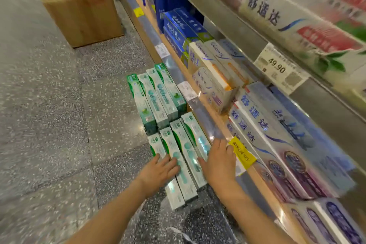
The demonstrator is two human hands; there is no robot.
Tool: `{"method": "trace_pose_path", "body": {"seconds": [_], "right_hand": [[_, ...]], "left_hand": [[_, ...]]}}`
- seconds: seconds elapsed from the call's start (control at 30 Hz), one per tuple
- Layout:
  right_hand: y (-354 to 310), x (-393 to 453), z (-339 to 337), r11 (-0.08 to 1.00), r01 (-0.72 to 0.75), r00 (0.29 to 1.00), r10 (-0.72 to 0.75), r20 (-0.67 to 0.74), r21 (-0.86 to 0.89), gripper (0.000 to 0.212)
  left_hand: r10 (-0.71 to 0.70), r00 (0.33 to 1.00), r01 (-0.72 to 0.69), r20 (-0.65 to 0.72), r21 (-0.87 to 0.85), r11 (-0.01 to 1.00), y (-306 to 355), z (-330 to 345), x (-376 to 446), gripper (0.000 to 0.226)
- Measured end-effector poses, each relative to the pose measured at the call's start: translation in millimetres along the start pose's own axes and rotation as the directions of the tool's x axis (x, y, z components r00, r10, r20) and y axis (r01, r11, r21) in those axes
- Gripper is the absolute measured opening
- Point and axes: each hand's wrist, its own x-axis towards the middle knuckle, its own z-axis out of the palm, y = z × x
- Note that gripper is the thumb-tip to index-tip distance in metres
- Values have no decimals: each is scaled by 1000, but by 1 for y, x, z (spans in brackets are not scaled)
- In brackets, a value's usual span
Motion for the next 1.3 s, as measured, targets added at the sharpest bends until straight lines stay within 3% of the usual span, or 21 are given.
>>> {"method": "trace_pose_path", "body": {"seconds": [0.1, 0.2, 0.3, 0.4, 0.53, 0.7, 0.77, 0.83, 0.87, 0.9, 0.97, 1.1, 1.17, 1.23, 1.3], "right_hand": [[1, 1, 3, 997, 56, 994, -60, -95, -45, 89], [0, 1, 9, 991, 82, 987, -95, -129, -106, 81], [0, 3, 17, 989, 45, 988, -65, -142, -142, 66], [-3, -2, 19, 992, 1, 984, -24, -176, -130, 61], [-11, -14, 22, 981, -16, 986, -17, -168, -191, 59], [-14, -25, 29, 971, 12, 969, -71, -238, -238, 37], [-14, -33, 34, 965, 66, 973, -119, -198, -252, 33], [-15, -34, 36, 986, 61, 994, -74, -86, -155, 44], [-14, -33, 34, 995, 39, 999, -40, -4, -88, 61], [-11, -31, 31, 999, -4, 998, 6, 65, -40, 76], [-5, -28, 23, 998, -57, 992, 56, 115, 4, 84], [-8, -50, -56, 996, -34, 984, 18, 179, 86, 60], [-14, -62, -120, 980, -37, 991, 11, 136, 193, 46], [-28, -70, -195, 957, -81, 993, 53, 107, 277, 43], [-45, -75, -278, 917, -163, 980, 107, 171, 363, 45]], "left_hand": [[-12, 996, 18, -90, 56, 998, 3, 13, 15, 98], [-49, 990, 67, -131, 142, 988, 5, 10, 28, 83], [-11, 1000, 14, -19, 151, 988, -1, 16, 32, 94], [-2, 999, 7, -38, 145, 989, -4, 17, 33, 103], [123, 992, -120, 0, 238, 964, 0, 18, 35, 64], [212, 977, -199, 7, 370, 907, 1, 27, 24, 64], [259, 965, -220, -45, 404, 888, -1, 28, 19, 64], [275, 961, -237, -38, 403, 884, -2, 27, 13, 74], [272, 962, -234, -39, 399, 886, -2, 24, 11, 84], [281, 957, -239, -65, 369, 898, -2, 25, 9, 92], [296, 943, -236, -155, 317, 919, -2, 25, 0, 97], [216, 943, -148, -252, 263, 953, -3, -23, -47, 104], [161, 951, -97, -265, 240, 966, -11, -69, -85, 107], [131, 952, -74, -276, 208, 975, -23, -128, -129, 106], [120, 948, -58, -295, 211, 976, -37, -200, -179, 100]]}}
